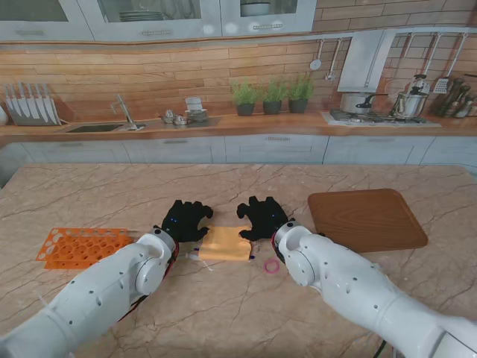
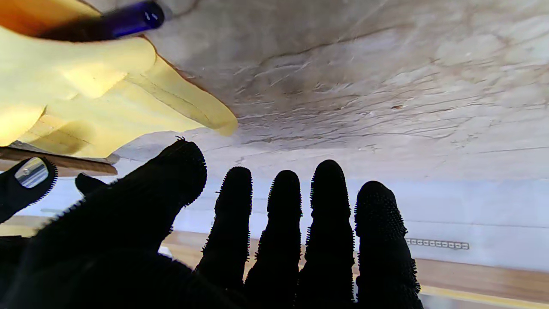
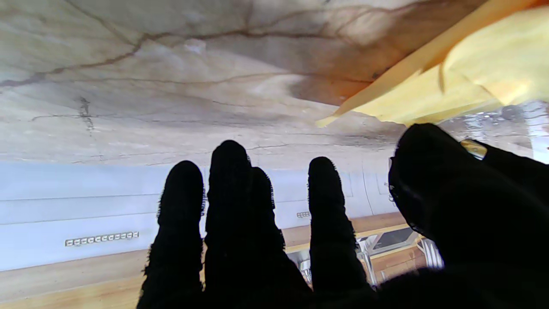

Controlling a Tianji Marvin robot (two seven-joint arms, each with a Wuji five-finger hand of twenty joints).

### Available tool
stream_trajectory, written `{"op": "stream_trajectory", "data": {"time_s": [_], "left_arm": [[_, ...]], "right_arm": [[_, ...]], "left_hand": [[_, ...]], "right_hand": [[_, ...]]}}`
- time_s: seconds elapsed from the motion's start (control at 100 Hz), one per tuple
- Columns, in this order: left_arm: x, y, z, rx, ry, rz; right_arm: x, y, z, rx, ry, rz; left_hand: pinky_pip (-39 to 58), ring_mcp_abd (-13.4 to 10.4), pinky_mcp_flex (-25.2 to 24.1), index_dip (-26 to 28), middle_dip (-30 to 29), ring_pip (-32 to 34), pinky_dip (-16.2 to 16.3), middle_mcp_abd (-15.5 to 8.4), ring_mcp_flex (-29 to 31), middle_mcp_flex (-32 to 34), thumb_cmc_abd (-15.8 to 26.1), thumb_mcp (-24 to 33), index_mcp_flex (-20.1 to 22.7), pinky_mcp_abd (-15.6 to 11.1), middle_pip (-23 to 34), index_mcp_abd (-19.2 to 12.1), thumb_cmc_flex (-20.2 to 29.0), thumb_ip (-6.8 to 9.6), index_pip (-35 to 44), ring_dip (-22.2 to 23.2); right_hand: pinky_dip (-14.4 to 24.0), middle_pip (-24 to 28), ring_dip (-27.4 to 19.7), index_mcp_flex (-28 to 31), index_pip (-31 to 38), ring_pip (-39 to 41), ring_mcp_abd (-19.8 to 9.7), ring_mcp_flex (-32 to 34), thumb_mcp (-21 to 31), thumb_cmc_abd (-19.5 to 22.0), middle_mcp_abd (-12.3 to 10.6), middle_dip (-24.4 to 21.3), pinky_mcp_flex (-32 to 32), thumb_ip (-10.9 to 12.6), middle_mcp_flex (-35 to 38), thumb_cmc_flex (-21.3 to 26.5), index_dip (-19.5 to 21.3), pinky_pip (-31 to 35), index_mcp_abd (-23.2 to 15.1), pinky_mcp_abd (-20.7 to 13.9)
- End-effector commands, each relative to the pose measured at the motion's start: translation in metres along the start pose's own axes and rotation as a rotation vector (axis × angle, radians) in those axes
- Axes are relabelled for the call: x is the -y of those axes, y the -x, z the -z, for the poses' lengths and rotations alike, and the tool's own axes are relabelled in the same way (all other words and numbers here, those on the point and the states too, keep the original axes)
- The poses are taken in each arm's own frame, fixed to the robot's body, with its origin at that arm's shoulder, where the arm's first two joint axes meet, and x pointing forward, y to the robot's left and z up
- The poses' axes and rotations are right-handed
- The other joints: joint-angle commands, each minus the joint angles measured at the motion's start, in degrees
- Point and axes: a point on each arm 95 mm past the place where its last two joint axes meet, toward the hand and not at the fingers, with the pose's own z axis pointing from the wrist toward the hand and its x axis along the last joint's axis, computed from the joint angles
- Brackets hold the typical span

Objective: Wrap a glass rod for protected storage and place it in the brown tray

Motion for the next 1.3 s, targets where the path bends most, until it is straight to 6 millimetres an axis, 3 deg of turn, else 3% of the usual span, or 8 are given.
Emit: {"op": "stream_trajectory", "data": {"time_s": [0.0,0.16,0.64,0.73,0.83,1.01,1.12,1.29], "left_arm": [[0.002,-0.006,-0.005,-0.008,-0.002,0.001],[-0.001,-0.007,-0.010,-0.008,0.019,0.011],[-0.018,-0.009,-0.014,-0.055,0.098,-0.090],[-0.019,-0.010,-0.014,-0.057,0.117,-0.104],[-0.020,-0.012,-0.014,-0.064,0.139,-0.118],[-0.020,-0.014,-0.015,-0.077,0.153,-0.123],[-0.020,-0.014,-0.015,-0.082,0.153,-0.121],[-0.019,-0.016,-0.015,-0.086,0.130,-0.103]], "right_arm": [[-0.003,-0.004,-0.006,0.000,-0.001,-0.007],[0.000,-0.006,-0.010,0.002,-0.030,-0.004],[0.018,-0.005,-0.008,0.007,-0.104,0.038],[0.019,-0.005,-0.007,0.014,-0.103,0.033],[0.020,-0.006,-0.007,0.020,-0.101,0.027],[0.021,-0.006,-0.007,0.021,-0.105,-0.011],[0.021,-0.007,-0.007,0.018,-0.102,-0.047],[0.018,-0.008,-0.006,0.026,-0.089,-0.122]], "left_hand": [[-1.3,1.0,-2.4,-0.8,-0.3,-1.6,0.3,1.2,-2.2,-2.0,-0.1,-1.4,0.5,0.1,-0.6,0.6,-0.9,1.51,-2.3,-0.7],[-5.4,1.2,-7.8,-2.4,-0.6,-6.4,-2.4,1.3,-5.6,-3.1,-2.3,-0.8,1.3,1.4,-1.6,1.2,-1.7,1.31,-4.9,-3.3],[-9.3,1.2,-10.7,-0.4,-0.2,-7.2,-5.6,1.4,-5.7,-2.2,-5.9,5.2,9.7,2.4,-0.7,1.8,0.7,1.20,0.1,-4.5],[-9.3,1.1,-10.7,1.5,-0.4,-7.3,-5.8,1.1,-5.2,-1.6,-13.2,7.1,11.0,2.4,-0.4,0.3,4.6,-3.86,8.4,-4.9],[-9.3,0.9,-10.8,4.8,-0.4,-7.4,-5.9,0.7,-5.0,-0.9,-17.0,6.9,9.9,2.4,-0.2,-1.8,7.7,-5.46,18.6,-5.0],[-9.4,0.4,-10.8,10.7,-0.4,-7.5,-6.0,0.1,-4.4,-0.4,-17.1,7.0,7.0,2.4,0.1,-2.8,9.0,-5.33,27.6,-5.1],[-9.6,0.3,-10.8,13.7,-0.3,-7.4,-6.0,-0.2,-4.0,-0.3,-16.7,7.5,6.2,2.3,0.3,-2.7,9.5,-5.23,30.0,-5.1],[-9.7,0.2,-10.8,16.4,-0.1,-6.5,-6.0,-0.5,-2.9,0.5,-14.4,7.9,3.6,2.3,1.2,-2.2,10.6,-5.09,31.2,-4.8]], "right_hand": [[-0.6,0.8,-0.5,-0.4,-0.7,-0.1,0.9,-0.9,-0.9,0.9,1.7,-0.4,-1.0,2.0,-2.4,-2.8,-0.1,2.8,1.3,0.8],[-0.5,0.7,-0.2,0.7,-1.6,-0.1,1.5,-1.2,-0.6,-2.0,2.0,-0.5,-1.5,2.3,-2.6,-3.1,-0.4,3.0,2.8,1.3],[-0.5,0.2,0.1,-1.0,-3.8,-0.3,1.0,-1.5,3.5,-8.5,2.4,-0.6,-1.4,1.3,-4.5,2.4,-0.8,3.2,3.6,1.2],[-0.5,0.1,0.1,-3.6,-4.8,-0.4,0.8,-1.4,4.4,-9.4,2.2,-0.7,-1.4,1.1,-4.8,3.0,-1.2,3.2,4.3,1.2],[-0.5,0.2,0.0,-3.1,-4.5,-0.4,0.7,-1.3,5.3,-9.8,2.1,-0.7,-1.1,0.9,-4.8,3.6,-1.1,3.2,4.2,1.0],[-0.6,-0.1,-0.4,9.2,3.0,-0.7,0.6,-1.5,9.7,-9.2,1.6,-1.0,-1.2,0.7,-3.2,4.1,2.3,3.1,-1.4,0.9],[-0.8,0.0,-1.2,8.8,11.3,-1.0,0.1,-1.6,10.8,-9.3,0.8,-1.0,-1.3,-3.2,-2.4,6.2,-1.3,2.7,-4.9,0.6],[-0.8,0.1,-2.1,8.1,18.1,-1.2,-0.5,-1.3,9.9,-8.8,-0.5,-1.0,-1.2,-4.4,-1.0,9.2,-3.2,2.4,-9.8,0.1]]}}
